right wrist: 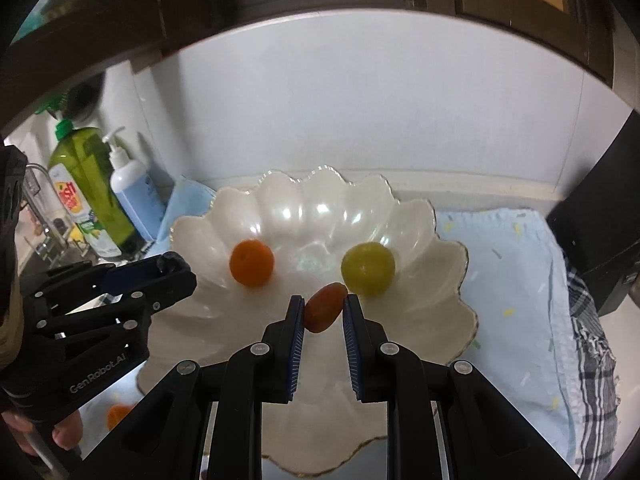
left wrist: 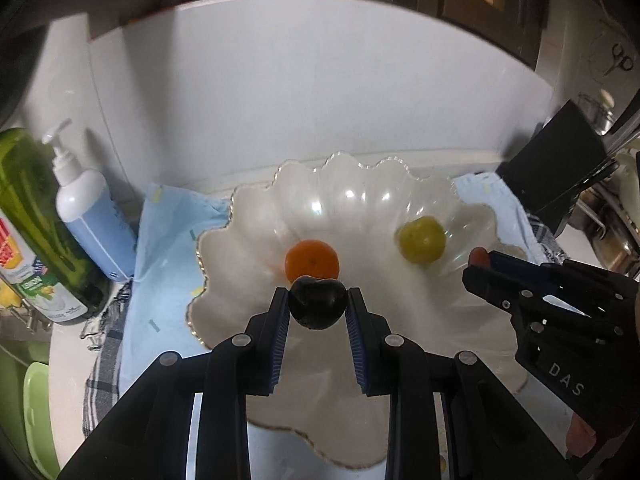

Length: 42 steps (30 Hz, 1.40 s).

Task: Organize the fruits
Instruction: 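Carry the plum and red date with both tools over the white bowl, then open both tools to drop the plum and red date into the bowl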

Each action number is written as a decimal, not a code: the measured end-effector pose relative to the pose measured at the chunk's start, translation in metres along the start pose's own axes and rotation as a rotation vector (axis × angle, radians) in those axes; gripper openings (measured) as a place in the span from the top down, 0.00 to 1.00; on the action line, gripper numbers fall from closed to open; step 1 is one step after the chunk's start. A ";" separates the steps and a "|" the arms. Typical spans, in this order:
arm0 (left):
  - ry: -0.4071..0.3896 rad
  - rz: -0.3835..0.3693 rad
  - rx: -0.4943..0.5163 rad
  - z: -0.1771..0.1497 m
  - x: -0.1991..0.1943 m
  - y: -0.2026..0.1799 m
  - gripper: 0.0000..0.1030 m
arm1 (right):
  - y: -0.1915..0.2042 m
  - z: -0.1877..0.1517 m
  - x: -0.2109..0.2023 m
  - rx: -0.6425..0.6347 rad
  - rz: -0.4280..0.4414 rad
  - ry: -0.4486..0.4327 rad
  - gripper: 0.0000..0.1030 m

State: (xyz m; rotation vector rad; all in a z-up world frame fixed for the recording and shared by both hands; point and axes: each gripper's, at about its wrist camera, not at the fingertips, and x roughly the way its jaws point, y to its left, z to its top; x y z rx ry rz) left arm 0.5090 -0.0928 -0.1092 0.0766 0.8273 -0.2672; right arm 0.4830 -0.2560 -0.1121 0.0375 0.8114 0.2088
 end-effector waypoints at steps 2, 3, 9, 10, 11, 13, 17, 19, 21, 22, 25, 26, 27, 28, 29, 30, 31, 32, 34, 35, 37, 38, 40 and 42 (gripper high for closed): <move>0.028 -0.001 -0.001 0.001 0.009 0.000 0.72 | -0.003 0.000 0.008 0.007 -0.001 0.020 0.79; 0.043 0.001 0.000 0.002 0.014 -0.001 0.72 | -0.004 0.000 0.011 0.009 -0.001 0.029 0.79; 0.111 -0.001 -0.015 0.003 0.033 0.001 0.72 | -0.009 -0.001 0.029 0.013 -0.015 0.079 0.79; 0.116 0.003 -0.014 0.003 0.035 0.001 0.72 | -0.010 -0.002 0.032 0.013 -0.016 0.088 0.79; 0.116 0.005 -0.014 0.003 0.035 0.001 0.72 | -0.011 -0.002 0.033 0.015 -0.017 0.092 0.79; 0.118 0.016 -0.012 0.004 0.037 0.000 0.69 | -0.012 -0.003 0.036 0.018 -0.018 0.099 0.79; 0.093 0.043 -0.010 0.007 0.034 0.001 0.49 | -0.015 -0.004 0.037 0.038 -0.028 0.105 0.64; 0.077 0.063 -0.007 0.008 0.029 0.002 0.44 | -0.017 -0.003 0.034 0.046 -0.045 0.093 0.58; 0.066 0.080 -0.009 0.009 0.025 0.004 0.39 | -0.017 -0.004 0.030 0.040 -0.068 0.083 0.58; 0.057 0.090 -0.009 0.008 0.022 0.004 0.36 | -0.016 -0.004 0.027 0.035 -0.079 0.078 0.56; 0.033 0.110 -0.010 0.007 0.011 0.005 0.27 | -0.014 -0.005 0.018 0.028 -0.105 0.057 0.46; 0.026 0.116 -0.011 0.007 0.008 0.005 0.23 | -0.013 -0.005 0.014 0.025 -0.111 0.049 0.46; 0.014 0.128 -0.011 0.006 0.003 0.004 0.21 | -0.012 -0.005 0.011 0.021 -0.114 0.040 0.45; 0.004 0.137 -0.011 0.006 -0.001 0.005 0.18 | -0.010 -0.005 0.007 0.018 -0.115 0.032 0.44; -0.006 0.147 -0.010 0.005 -0.006 0.004 0.17 | -0.009 -0.006 0.003 0.018 -0.115 0.026 0.42; -0.016 0.154 -0.009 0.004 -0.011 0.004 0.16 | -0.008 -0.006 -0.001 0.016 -0.114 0.018 0.41; -0.028 0.163 -0.009 0.003 -0.017 0.004 0.15 | -0.007 -0.006 -0.006 0.014 -0.113 0.009 0.41; -0.037 0.169 -0.009 0.001 -0.023 0.005 0.13 | -0.006 -0.005 -0.010 0.012 -0.113 0.000 0.40; -0.066 0.188 -0.013 -0.002 -0.036 0.005 0.09 | -0.003 -0.006 -0.021 0.008 -0.111 -0.021 0.39; -0.078 0.194 -0.014 -0.004 -0.041 0.005 0.08 | -0.002 -0.006 -0.025 0.006 -0.111 -0.031 0.37; -0.103 0.201 -0.017 -0.008 -0.054 0.004 0.06 | 0.002 -0.007 -0.036 0.003 -0.107 -0.052 0.37; -0.110 0.203 -0.017 -0.010 -0.059 0.004 0.05 | 0.004 -0.008 -0.042 0.000 -0.103 -0.064 0.37; -0.128 0.206 -0.018 -0.014 -0.071 0.004 0.05 | 0.009 -0.010 -0.052 -0.009 -0.097 -0.079 0.37; -0.149 0.216 -0.024 -0.019 -0.084 0.004 0.03 | 0.014 -0.013 -0.062 -0.023 -0.092 -0.099 0.37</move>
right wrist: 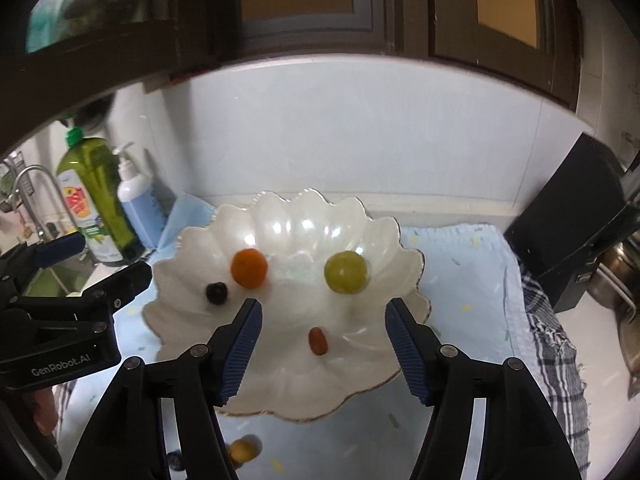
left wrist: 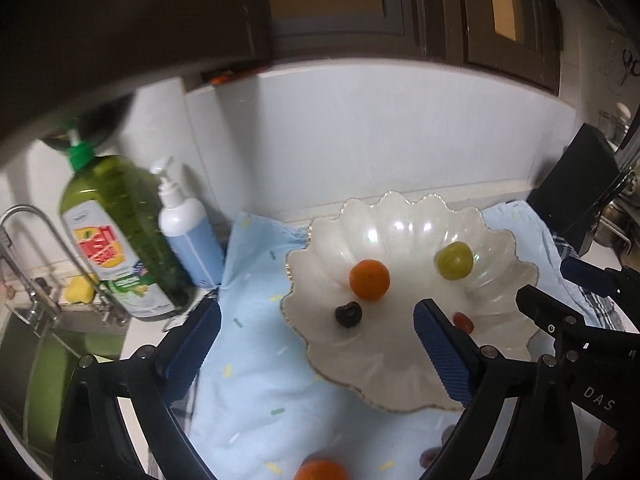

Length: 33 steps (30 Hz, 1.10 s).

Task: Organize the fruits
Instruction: 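Open both tools to drop the plum and red date into the bowl, then withdraw both tools from the bowl toward the remaining fruits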

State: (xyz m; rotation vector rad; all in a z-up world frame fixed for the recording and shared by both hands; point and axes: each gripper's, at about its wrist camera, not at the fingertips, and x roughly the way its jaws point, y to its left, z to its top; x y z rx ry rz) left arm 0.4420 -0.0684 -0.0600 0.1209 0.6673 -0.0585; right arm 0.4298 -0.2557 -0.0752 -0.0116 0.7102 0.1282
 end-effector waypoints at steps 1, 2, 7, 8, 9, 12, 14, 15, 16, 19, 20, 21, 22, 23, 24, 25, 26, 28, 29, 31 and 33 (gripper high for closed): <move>-0.007 0.000 -0.003 -0.001 -0.007 0.002 0.02 | 0.002 -0.001 -0.006 -0.007 0.003 -0.010 0.37; -0.012 -0.001 -0.005 -0.002 -0.013 0.002 0.02 | 0.004 -0.001 -0.011 -0.010 0.008 -0.019 0.37; -0.062 0.004 -0.007 -0.008 -0.047 0.008 0.00 | 0.014 -0.004 -0.039 -0.024 0.046 -0.076 0.37; -0.073 0.003 -0.007 -0.009 -0.054 0.009 0.00 | 0.017 -0.004 -0.045 -0.030 0.048 -0.088 0.37; -0.082 0.000 -0.009 -0.010 -0.059 0.011 0.00 | 0.020 -0.005 -0.051 -0.040 0.052 -0.103 0.37; -0.105 0.005 -0.014 -0.015 -0.075 0.015 0.00 | 0.027 -0.008 -0.066 -0.063 0.059 -0.131 0.37; -0.116 0.009 -0.018 -0.020 -0.084 0.016 0.00 | 0.031 -0.011 -0.076 -0.076 0.062 -0.154 0.37; -0.116 0.005 -0.020 -0.023 -0.089 0.017 0.00 | 0.033 -0.013 -0.081 -0.082 0.063 -0.163 0.37; -0.117 -0.002 -0.025 -0.026 -0.093 0.019 0.01 | 0.034 -0.014 -0.084 -0.084 0.064 -0.168 0.37; -0.127 -0.003 -0.037 -0.034 -0.105 0.022 0.01 | 0.038 -0.019 -0.094 -0.087 0.080 -0.179 0.37; -0.131 0.004 -0.038 -0.037 -0.110 0.023 0.01 | 0.039 -0.022 -0.098 -0.091 0.084 -0.184 0.37; -0.133 0.011 -0.037 -0.040 -0.113 0.023 0.01 | 0.040 -0.024 -0.101 -0.093 0.085 -0.187 0.37; -0.137 0.020 -0.035 -0.044 -0.118 0.023 0.01 | 0.042 -0.026 -0.104 -0.097 0.087 -0.189 0.37; -0.138 0.023 -0.031 -0.046 -0.120 0.023 0.01 | 0.043 -0.029 -0.106 -0.102 0.091 -0.190 0.37; -0.138 0.025 -0.027 -0.048 -0.123 0.023 0.01 | 0.046 -0.032 -0.109 -0.109 0.098 -0.191 0.37; -0.138 0.028 -0.022 -0.052 -0.127 0.023 0.01 | 0.047 -0.034 -0.111 -0.115 0.101 -0.190 0.37; -0.138 0.029 -0.021 -0.054 -0.129 0.023 0.02 | 0.049 -0.037 -0.113 -0.122 0.105 -0.189 0.37; -0.135 0.027 -0.020 -0.060 -0.133 0.023 0.03 | 0.051 -0.043 -0.117 -0.132 0.110 -0.188 0.37; -0.133 0.029 -0.019 -0.063 -0.136 0.022 0.03 | 0.053 -0.046 -0.118 -0.135 0.114 -0.185 0.37; -0.124 0.025 -0.017 -0.069 -0.139 0.022 0.04 | 0.054 -0.051 -0.120 -0.136 0.126 -0.178 0.37; -0.116 0.021 -0.018 -0.075 -0.141 0.021 0.05 | 0.055 -0.056 -0.121 -0.136 0.141 -0.172 0.37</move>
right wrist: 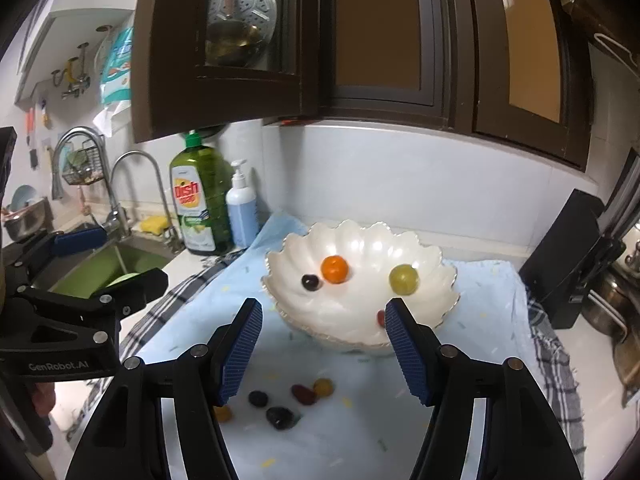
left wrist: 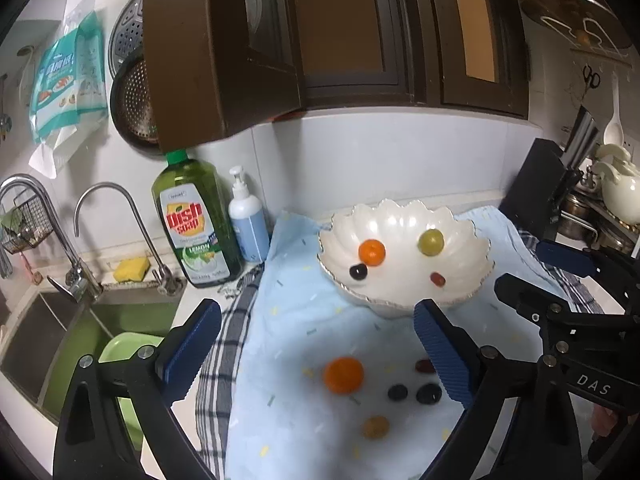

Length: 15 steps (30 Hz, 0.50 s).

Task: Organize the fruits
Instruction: 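Withdraw both tools from the bowl toward the remaining fruits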

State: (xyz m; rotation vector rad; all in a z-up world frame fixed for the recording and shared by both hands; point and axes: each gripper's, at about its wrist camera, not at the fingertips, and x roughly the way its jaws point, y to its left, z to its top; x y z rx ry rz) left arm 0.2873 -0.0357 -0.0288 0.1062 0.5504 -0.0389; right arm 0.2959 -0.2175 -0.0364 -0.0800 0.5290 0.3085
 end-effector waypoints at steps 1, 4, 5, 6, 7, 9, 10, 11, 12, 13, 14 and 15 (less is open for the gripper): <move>0.009 -0.002 -0.001 -0.005 -0.002 0.000 0.06 | 0.001 -0.002 -0.001 -0.001 0.006 0.003 0.37; 0.035 -0.010 -0.004 -0.015 -0.002 0.000 0.08 | 0.006 -0.010 -0.001 -0.005 0.029 0.020 0.37; 0.047 -0.015 -0.006 -0.020 -0.002 0.001 0.09 | 0.008 -0.013 0.000 -0.007 0.038 0.029 0.37; 0.055 -0.022 -0.008 -0.024 -0.002 0.001 0.10 | 0.010 -0.016 0.000 -0.009 0.049 0.039 0.37; 0.067 -0.030 -0.008 -0.029 -0.002 0.001 0.11 | 0.011 -0.019 0.002 -0.012 0.054 0.048 0.37; 0.081 -0.037 -0.003 -0.037 -0.001 0.001 0.13 | 0.015 -0.025 0.004 -0.020 0.066 0.071 0.37; 0.086 -0.037 0.002 -0.041 -0.001 0.001 0.14 | 0.017 -0.028 0.005 -0.023 0.071 0.080 0.37; 0.093 -0.033 0.008 -0.045 -0.001 0.000 0.14 | 0.019 -0.031 0.006 -0.026 0.075 0.090 0.37; 0.096 -0.031 0.010 -0.048 -0.001 0.000 0.14 | 0.021 -0.033 0.007 -0.029 0.079 0.097 0.37; 0.100 -0.032 0.012 -0.051 0.000 -0.001 0.15 | 0.022 -0.037 0.009 -0.033 0.084 0.106 0.37; 0.105 -0.033 0.011 -0.053 0.000 -0.001 0.17 | 0.023 -0.039 0.010 -0.035 0.087 0.114 0.37; 0.109 -0.036 0.012 -0.056 0.001 -0.002 0.18 | 0.024 -0.042 0.012 -0.035 0.090 0.124 0.38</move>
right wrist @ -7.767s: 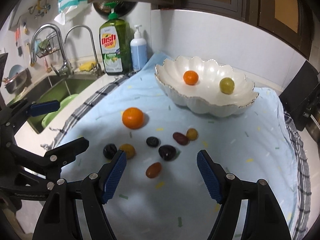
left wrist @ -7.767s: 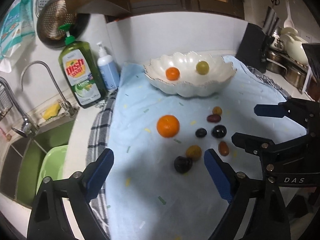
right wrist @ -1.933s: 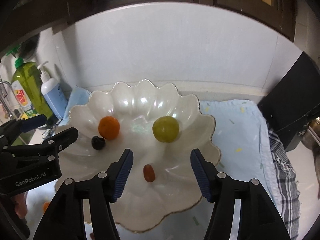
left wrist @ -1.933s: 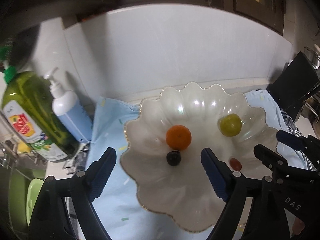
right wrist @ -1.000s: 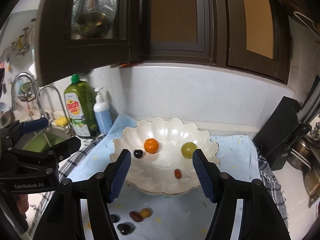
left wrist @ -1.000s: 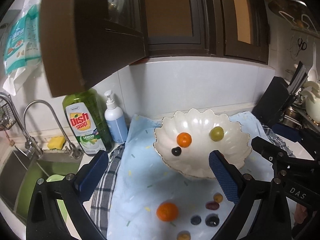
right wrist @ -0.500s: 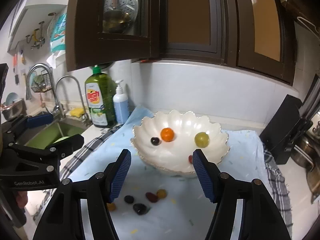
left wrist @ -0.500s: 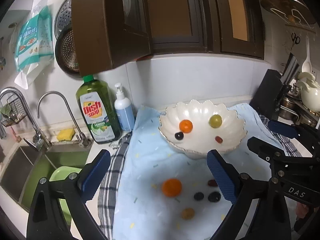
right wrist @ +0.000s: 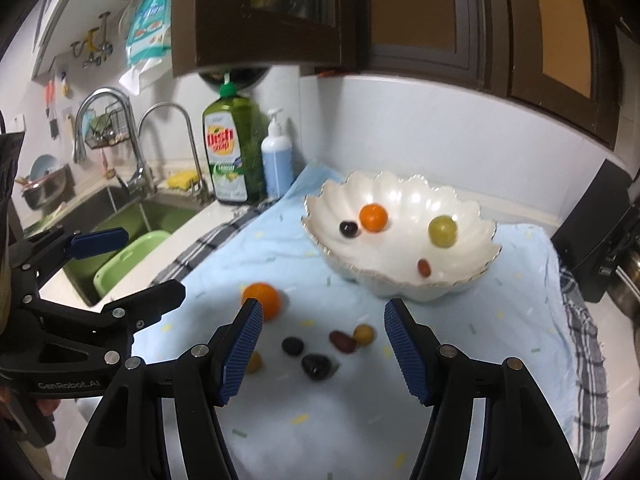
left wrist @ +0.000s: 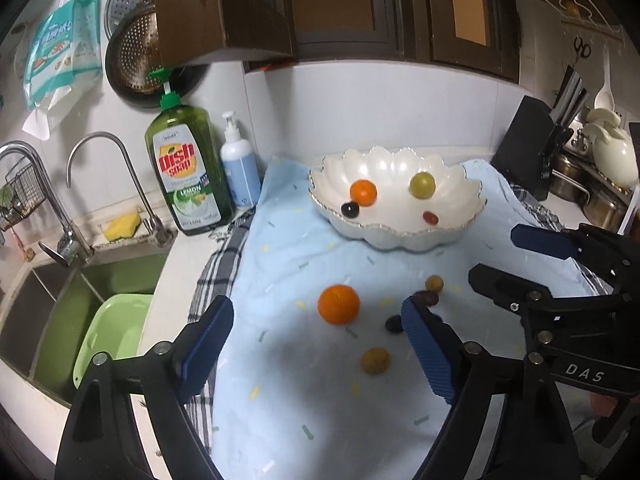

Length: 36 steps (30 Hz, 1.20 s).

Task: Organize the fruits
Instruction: 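Withdraw both tools from the bowl toward the remaining fruits, then grasp the brown round fruit with the left tool while the right tool grasps a dark plum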

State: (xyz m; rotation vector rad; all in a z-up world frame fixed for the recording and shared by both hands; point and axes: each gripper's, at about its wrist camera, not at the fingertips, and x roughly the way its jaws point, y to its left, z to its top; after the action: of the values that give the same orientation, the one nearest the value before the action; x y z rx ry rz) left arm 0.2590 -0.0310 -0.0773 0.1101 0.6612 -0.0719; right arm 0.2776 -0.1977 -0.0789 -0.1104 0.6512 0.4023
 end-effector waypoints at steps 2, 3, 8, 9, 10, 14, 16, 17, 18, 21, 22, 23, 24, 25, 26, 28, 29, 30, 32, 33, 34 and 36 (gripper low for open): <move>0.008 -0.003 0.005 -0.004 0.003 -0.001 0.20 | 0.001 -0.005 0.004 0.003 0.009 0.017 0.38; 0.010 -0.006 0.009 -0.007 0.004 -0.002 0.21 | 0.001 -0.007 0.006 0.006 0.012 0.024 0.39; 0.040 -0.043 0.028 -0.020 0.016 -0.007 0.27 | 0.000 -0.018 0.018 0.020 0.026 0.067 0.46; 0.043 -0.052 0.033 -0.022 0.018 -0.008 0.27 | 0.000 -0.020 0.021 0.020 0.027 0.075 0.47; 0.045 -0.056 0.038 -0.024 0.020 -0.009 0.27 | -0.001 -0.021 0.024 0.019 0.027 0.085 0.48; 0.066 -0.069 0.058 -0.031 0.030 -0.015 0.30 | -0.001 -0.027 0.033 0.020 0.029 0.118 0.51; 0.082 -0.078 0.058 -0.035 0.036 -0.017 0.31 | -0.003 -0.030 0.040 0.025 0.037 0.138 0.54; 0.094 -0.087 0.058 -0.037 0.040 -0.018 0.33 | -0.003 -0.031 0.042 0.028 0.039 0.145 0.54; 0.101 -0.094 0.057 -0.038 0.043 -0.019 0.33 | -0.004 -0.032 0.045 0.029 0.039 0.152 0.54; 0.120 -0.105 0.055 -0.043 0.053 -0.021 0.35 | -0.005 -0.036 0.053 0.030 0.043 0.172 0.54; 0.123 -0.111 0.056 -0.044 0.055 -0.021 0.37 | -0.006 -0.037 0.057 0.030 0.045 0.180 0.54; 0.129 -0.114 0.059 -0.045 0.058 -0.023 0.38 | -0.006 -0.037 0.059 0.032 0.045 0.186 0.54; 0.137 -0.119 0.062 -0.046 0.061 -0.024 0.39 | -0.006 -0.038 0.062 0.033 0.046 0.191 0.54; 0.143 -0.120 0.066 -0.047 0.064 -0.026 0.39 | -0.006 -0.039 0.065 0.034 0.049 0.199 0.55; 0.148 -0.122 0.069 -0.047 0.066 -0.027 0.40 | -0.006 -0.040 0.068 0.036 0.052 0.205 0.57; 0.159 -0.128 0.074 -0.049 0.070 -0.028 0.42 | -0.006 -0.042 0.074 0.040 0.060 0.221 0.58; 0.164 -0.130 0.074 -0.050 0.072 -0.028 0.43 | -0.006 -0.043 0.076 0.041 0.062 0.228 0.58; 0.169 -0.134 0.073 -0.050 0.074 -0.029 0.44 | -0.006 -0.044 0.079 0.041 0.066 0.234 0.58; 0.180 -0.140 0.072 -0.051 0.078 -0.028 0.46 | -0.005 -0.046 0.083 0.038 0.067 0.243 0.58; 0.185 -0.142 0.073 -0.051 0.080 -0.029 0.46 | -0.005 -0.047 0.085 0.039 0.069 0.246 0.58; 0.190 -0.144 0.072 -0.052 0.082 -0.029 0.47 | -0.006 -0.047 0.088 0.041 0.071 0.251 0.59; 0.203 -0.155 0.063 -0.051 0.085 -0.029 0.49 | -0.006 -0.049 0.091 0.044 0.077 0.260 0.61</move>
State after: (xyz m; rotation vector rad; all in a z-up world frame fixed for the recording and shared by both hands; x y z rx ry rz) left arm 0.2921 -0.0557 -0.1725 0.1282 0.8705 -0.2329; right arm 0.3181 -0.1846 -0.1733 -0.0968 0.9225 0.4516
